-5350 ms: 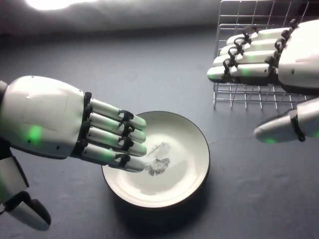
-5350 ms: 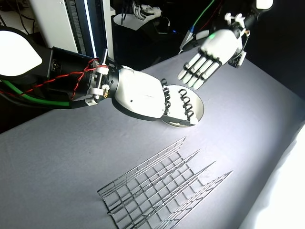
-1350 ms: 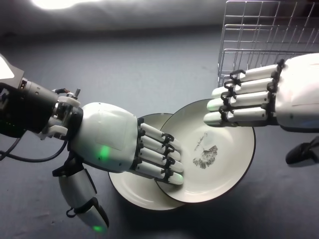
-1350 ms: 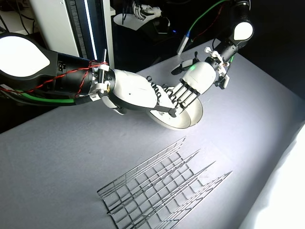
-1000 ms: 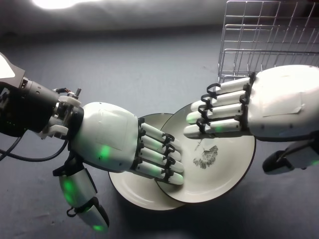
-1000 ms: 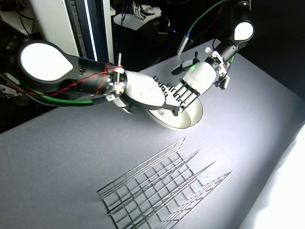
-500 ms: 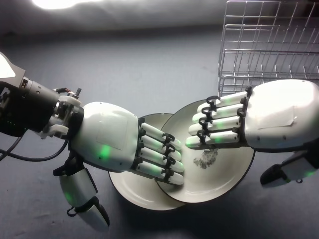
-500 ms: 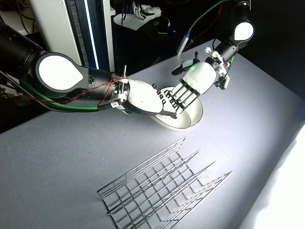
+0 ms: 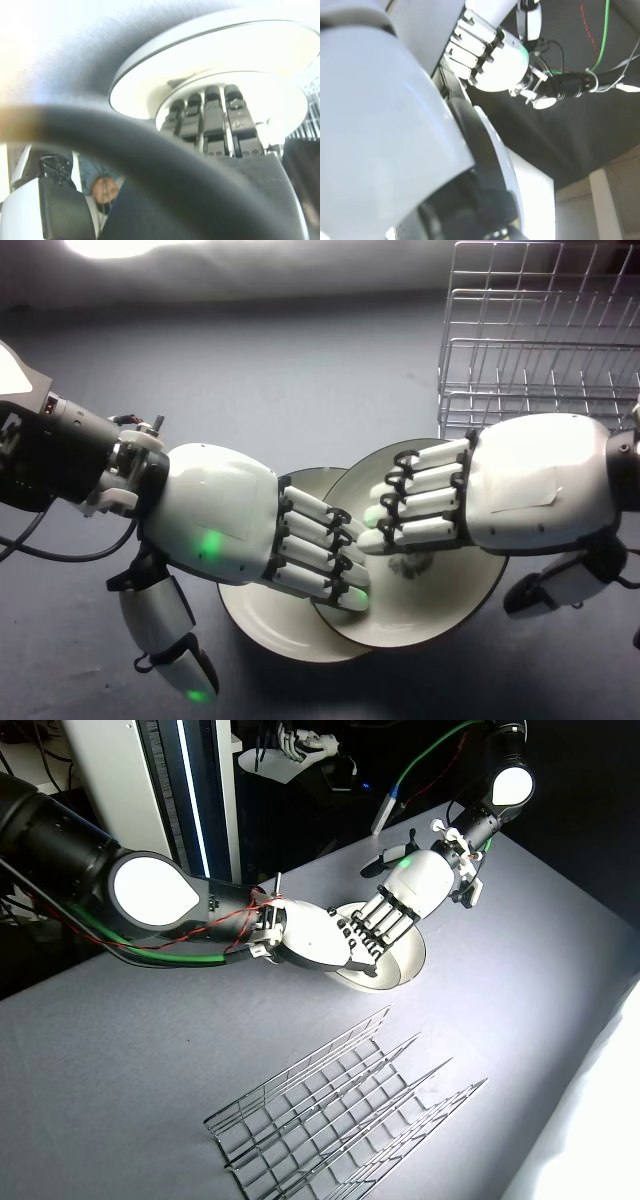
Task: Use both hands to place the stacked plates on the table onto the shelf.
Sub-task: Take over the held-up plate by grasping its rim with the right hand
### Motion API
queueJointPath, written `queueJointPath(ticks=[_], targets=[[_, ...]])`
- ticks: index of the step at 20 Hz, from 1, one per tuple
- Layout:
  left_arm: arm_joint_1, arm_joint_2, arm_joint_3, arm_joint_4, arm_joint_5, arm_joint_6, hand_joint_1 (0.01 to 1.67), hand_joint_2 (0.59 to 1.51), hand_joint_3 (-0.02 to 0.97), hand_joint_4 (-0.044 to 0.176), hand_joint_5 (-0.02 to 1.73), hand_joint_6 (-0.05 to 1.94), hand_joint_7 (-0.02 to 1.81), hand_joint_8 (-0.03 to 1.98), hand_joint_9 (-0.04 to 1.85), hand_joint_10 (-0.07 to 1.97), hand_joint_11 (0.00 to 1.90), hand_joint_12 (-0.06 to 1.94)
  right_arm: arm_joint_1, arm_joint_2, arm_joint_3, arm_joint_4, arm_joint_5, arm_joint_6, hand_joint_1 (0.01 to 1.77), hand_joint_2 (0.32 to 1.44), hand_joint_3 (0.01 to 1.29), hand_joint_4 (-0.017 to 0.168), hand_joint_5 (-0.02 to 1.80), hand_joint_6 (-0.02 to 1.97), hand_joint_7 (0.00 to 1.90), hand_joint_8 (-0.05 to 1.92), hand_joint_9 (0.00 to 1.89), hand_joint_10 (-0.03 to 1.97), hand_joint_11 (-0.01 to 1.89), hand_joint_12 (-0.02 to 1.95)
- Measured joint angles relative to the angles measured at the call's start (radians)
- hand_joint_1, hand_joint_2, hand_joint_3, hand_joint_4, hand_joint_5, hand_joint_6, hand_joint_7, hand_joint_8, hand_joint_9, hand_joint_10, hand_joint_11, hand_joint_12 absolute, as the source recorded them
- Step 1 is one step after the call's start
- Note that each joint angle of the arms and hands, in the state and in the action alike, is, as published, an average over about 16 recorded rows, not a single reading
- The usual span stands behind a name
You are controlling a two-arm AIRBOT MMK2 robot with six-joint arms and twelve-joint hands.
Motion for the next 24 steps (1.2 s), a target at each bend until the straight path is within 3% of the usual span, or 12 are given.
queueJointPath(ticks=[5,10,17,24], targets=[[-0.002,-0.002,0.003,0.001,-0.002,0.000,0.01,0.913,0.216,-0.008,-0.02,-0.03,-0.02,-0.03,0.01,0.01,0.01,0.01,-0.002,-0.018,0.008,0.005,0.007,-0.007,1.04,1.04,0.01,-0.001,0.33,0.04,0.35,0.02,0.31,0.14,0.11,1.07],[-0.006,-0.002,0.004,0.005,-0.003,-0.004,0.01,0.913,0.211,-0.007,-0.02,-0.03,-0.02,-0.02,0.01,0.01,0.01,0.01,-0.006,-0.024,0.009,0.011,0.025,-0.014,1.14,1.03,0.01,-0.003,0.55,0.18,0.60,0.09,0.55,0.28,0.33,1.33],[-0.032,0.027,-0.007,0.021,0.000,-0.034,0.01,0.918,0.202,-0.001,-0.01,-0.02,-0.01,-0.01,0.02,0.01,0.01,0.01,-0.010,-0.025,0.009,0.020,0.057,-0.020,1.20,0.98,0.01,-0.006,0.76,0.44,0.84,0.26,0.80,0.63,0.72,1.25],[-0.112,0.116,-0.041,0.035,0.000,-0.070,0.01,0.931,0.193,0.002,0.00,-0.01,0.01,0.00,0.02,0.01,0.01,0.01,0.011,-0.021,0.007,0.020,0.069,-0.017,1.22,0.94,0.01,-0.004,0.83,0.63,0.94,0.40,0.90,0.97,0.92,1.19]])
